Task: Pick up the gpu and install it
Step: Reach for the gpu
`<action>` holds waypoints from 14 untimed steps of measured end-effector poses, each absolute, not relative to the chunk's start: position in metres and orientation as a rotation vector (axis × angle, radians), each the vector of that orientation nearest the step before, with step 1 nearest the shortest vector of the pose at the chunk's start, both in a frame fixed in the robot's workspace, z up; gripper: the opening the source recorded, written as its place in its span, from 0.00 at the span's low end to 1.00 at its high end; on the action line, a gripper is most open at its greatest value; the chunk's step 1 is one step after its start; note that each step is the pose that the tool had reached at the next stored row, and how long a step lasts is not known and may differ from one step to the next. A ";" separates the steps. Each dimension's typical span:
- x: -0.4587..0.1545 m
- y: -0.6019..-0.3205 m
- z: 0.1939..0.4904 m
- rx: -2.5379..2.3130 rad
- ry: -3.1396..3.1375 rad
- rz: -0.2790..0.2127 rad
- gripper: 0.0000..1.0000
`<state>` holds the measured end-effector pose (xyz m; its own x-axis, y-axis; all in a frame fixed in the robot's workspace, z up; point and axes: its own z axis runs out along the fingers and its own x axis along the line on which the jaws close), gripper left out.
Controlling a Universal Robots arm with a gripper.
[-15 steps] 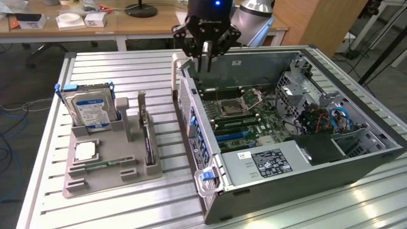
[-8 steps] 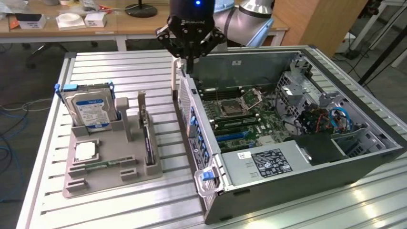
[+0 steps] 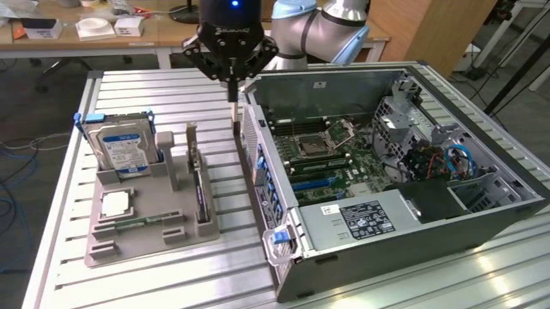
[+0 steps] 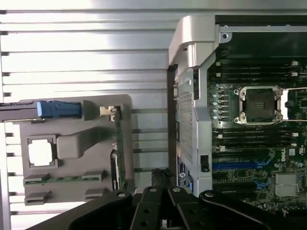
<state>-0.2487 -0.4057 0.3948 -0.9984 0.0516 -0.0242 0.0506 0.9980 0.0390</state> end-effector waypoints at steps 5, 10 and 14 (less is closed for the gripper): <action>-0.271 -0.407 0.395 0.080 3.115 0.059 0.11; -0.292 -0.408 0.395 0.080 3.115 0.059 0.11; -0.298 -0.408 0.395 0.079 3.114 0.059 0.11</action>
<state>-0.2976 -0.4084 0.3948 -0.9984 0.0514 -0.0247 0.0504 0.9980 0.0384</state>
